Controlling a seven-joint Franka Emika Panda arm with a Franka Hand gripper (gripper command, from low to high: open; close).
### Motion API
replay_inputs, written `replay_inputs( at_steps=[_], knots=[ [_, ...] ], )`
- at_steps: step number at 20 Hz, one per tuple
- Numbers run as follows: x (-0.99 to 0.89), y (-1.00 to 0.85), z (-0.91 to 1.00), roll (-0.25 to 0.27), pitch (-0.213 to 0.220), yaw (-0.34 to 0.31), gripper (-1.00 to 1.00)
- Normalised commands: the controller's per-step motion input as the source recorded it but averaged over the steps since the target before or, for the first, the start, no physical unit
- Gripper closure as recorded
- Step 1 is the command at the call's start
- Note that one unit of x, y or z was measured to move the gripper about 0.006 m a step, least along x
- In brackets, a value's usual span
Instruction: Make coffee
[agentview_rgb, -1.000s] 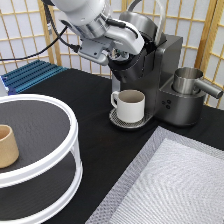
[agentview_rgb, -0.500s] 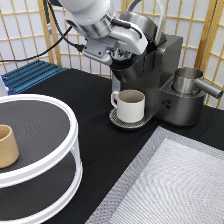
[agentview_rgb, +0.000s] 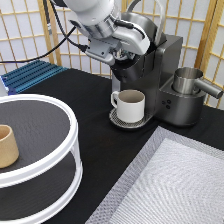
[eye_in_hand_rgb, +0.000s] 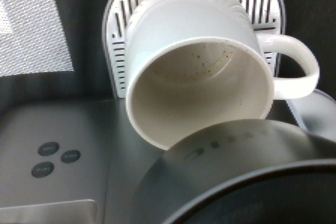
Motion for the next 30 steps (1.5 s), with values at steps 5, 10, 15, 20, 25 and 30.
replay_inputs(
  at_steps=[5, 10, 15, 20, 25, 30],
  knots=[
    [-0.38, -0.38, -0.03, -0.003, -0.064, -0.058, -1.0],
    [-0.4, -0.66, 0.24, 0.0, -0.061, -0.065, -1.0],
    [-0.4, -0.04, 0.77, -0.035, -0.08, -0.08, -1.0],
    [0.06, 0.82, 1.0, -0.146, -0.054, -0.064, -1.0],
    [0.12, 0.97, 1.0, -0.157, -0.005, -0.053, -1.0],
    [0.01, 0.92, 0.7, -0.204, 0.023, -0.037, -1.0]
  ],
)
